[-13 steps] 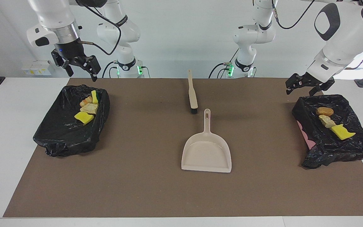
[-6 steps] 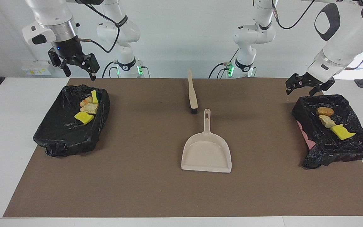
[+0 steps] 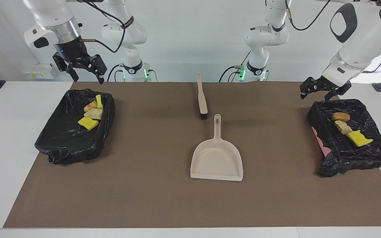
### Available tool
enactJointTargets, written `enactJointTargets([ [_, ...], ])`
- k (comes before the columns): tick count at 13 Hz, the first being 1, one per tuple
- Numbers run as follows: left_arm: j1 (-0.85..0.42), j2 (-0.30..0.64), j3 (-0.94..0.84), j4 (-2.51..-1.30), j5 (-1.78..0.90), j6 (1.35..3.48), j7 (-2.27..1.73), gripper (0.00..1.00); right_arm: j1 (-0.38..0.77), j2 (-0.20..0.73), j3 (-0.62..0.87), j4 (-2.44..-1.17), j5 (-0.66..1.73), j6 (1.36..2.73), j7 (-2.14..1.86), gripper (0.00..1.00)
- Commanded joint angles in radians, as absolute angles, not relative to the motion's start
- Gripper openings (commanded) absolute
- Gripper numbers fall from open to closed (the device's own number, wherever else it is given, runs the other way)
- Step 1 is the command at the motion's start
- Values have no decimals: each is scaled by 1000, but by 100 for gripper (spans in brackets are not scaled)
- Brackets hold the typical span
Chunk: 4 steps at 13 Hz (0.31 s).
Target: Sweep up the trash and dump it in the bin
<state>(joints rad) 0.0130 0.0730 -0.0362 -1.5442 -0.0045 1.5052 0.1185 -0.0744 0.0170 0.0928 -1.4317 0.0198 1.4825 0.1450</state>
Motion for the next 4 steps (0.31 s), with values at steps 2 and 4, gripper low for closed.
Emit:
enactJointTargets([
  [2,20,83,-40,-1516,-2,1477,120,100,-92,20,95,-1420,29,1460,54,100],
  [4,20,81,-40,-1516,-2,1464,120,100,-92,20,97,-1420,32,1460,54,100],
])
